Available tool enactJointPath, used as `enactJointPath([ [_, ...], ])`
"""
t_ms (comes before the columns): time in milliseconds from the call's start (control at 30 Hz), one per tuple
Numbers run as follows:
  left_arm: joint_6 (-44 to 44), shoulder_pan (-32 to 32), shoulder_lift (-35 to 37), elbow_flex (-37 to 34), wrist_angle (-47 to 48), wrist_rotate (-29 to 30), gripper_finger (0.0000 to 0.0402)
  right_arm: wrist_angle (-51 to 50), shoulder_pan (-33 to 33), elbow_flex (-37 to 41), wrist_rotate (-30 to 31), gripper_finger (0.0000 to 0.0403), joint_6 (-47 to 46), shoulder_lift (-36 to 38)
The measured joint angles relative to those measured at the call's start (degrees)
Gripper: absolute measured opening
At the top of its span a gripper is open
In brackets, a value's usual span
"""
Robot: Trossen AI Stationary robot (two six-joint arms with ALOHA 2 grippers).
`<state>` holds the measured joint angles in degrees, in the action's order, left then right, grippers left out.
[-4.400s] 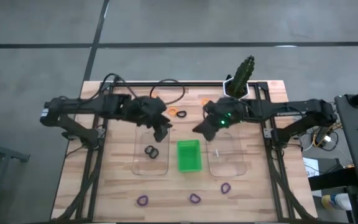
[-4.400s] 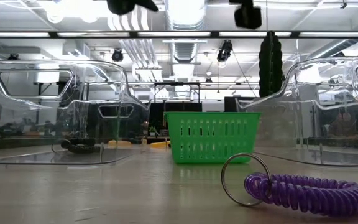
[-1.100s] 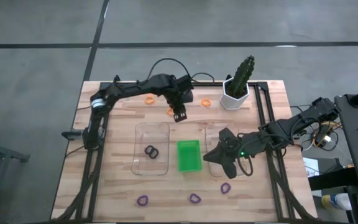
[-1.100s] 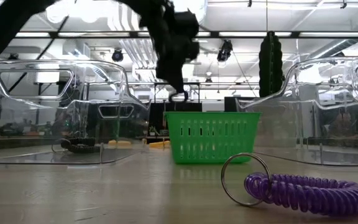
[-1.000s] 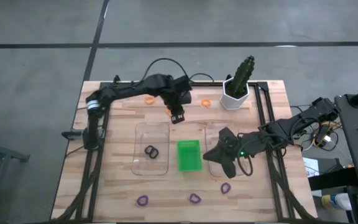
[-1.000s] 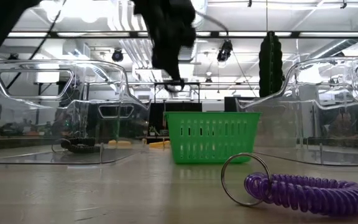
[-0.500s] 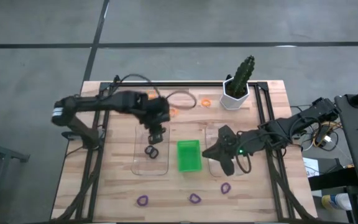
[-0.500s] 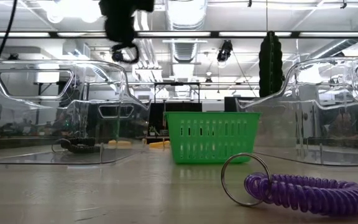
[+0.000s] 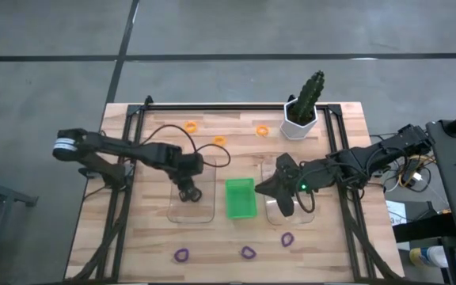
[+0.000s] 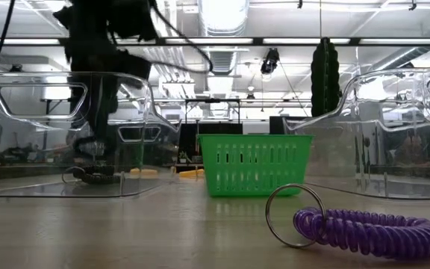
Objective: Sort spring keychains
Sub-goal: Put the black spring keychain into the left transparent bin, then put the right violet spring keychain into the right transparent bin
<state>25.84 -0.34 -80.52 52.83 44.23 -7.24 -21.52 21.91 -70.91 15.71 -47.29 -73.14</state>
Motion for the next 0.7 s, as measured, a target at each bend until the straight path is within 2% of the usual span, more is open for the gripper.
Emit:
enactJointPath([
  [133, 1.4, 0.0, -1.1, -1.2, -1.5, 0.3, 0.0017, 0.0, 0.0, 0.0, 0.7, 0.0043, 0.0, 0.0],
  [300, 3.1, 0.0, -0.5, -1.4, -5.8, 0.5, 0.0064, -0.1, 0.0, 0.0, 1.0, 0.0043, 0.8, 0.0],
  [533, 4.8, 0.0, -0.3, 1.5, -5.3, 0.1, 0.0127, -0.9, 0.0, 0.0, 0.6, 0.0043, -0.5, 0.0],
  [700, 4.7, -0.3, 0.1, 5.4, -4.8, -1.4, 0.0136, -1.1, 0.1, 0.0, -8.5, 0.0043, -5.5, 0.0],
])
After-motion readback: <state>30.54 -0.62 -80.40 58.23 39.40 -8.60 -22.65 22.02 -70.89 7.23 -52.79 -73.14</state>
